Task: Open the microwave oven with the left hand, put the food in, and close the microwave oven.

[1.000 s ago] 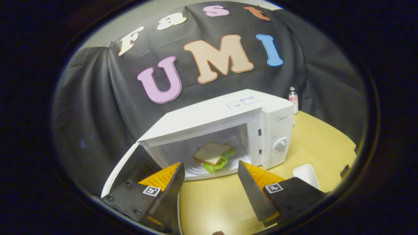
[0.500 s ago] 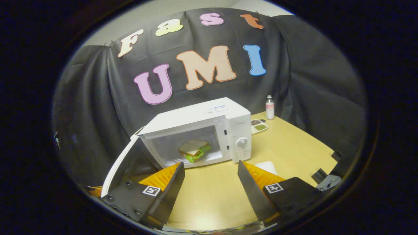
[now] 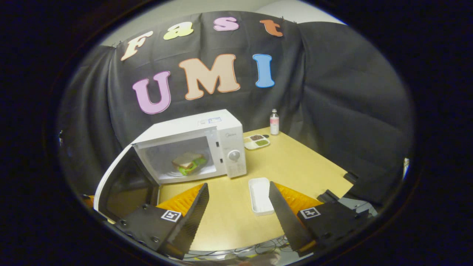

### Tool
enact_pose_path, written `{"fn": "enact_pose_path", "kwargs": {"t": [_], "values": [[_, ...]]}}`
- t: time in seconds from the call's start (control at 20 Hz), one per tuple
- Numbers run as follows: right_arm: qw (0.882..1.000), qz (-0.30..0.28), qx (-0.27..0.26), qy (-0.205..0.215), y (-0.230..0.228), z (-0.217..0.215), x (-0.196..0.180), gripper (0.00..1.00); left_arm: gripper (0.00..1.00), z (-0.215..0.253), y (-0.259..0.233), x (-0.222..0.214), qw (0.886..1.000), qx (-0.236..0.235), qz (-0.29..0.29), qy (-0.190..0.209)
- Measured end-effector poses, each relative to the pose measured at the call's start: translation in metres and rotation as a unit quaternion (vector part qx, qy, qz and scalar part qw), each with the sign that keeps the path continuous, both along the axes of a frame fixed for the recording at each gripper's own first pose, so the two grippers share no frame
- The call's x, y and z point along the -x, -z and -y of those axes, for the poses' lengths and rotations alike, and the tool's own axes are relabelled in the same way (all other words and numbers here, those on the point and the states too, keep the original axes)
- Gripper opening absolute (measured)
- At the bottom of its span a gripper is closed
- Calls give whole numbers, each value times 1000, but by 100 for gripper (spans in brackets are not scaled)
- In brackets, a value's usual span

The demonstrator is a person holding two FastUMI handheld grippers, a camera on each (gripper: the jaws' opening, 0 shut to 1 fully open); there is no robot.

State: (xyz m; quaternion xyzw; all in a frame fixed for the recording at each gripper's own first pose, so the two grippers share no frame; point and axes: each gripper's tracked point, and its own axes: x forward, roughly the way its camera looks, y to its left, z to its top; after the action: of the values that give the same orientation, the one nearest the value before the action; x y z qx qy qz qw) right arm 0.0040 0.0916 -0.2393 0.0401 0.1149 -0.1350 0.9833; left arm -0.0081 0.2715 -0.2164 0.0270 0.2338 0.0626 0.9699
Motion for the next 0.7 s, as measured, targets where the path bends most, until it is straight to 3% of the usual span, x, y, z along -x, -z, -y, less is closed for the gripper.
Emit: {"fn": "enact_pose_path", "kwargs": {"t": [0.05,0.25,0.7], "values": [[1000,1,-4,5,-1,4,2,99,0,3,-1,0,1000,-3,1,3],[1000,7,0,14,-2,21,9,99,1,18,0,0,1000,-4,-5,10],[1000,-10,20,-7,1,60,10,99,1,62,4,0,1000,-8,-23,5]]}}
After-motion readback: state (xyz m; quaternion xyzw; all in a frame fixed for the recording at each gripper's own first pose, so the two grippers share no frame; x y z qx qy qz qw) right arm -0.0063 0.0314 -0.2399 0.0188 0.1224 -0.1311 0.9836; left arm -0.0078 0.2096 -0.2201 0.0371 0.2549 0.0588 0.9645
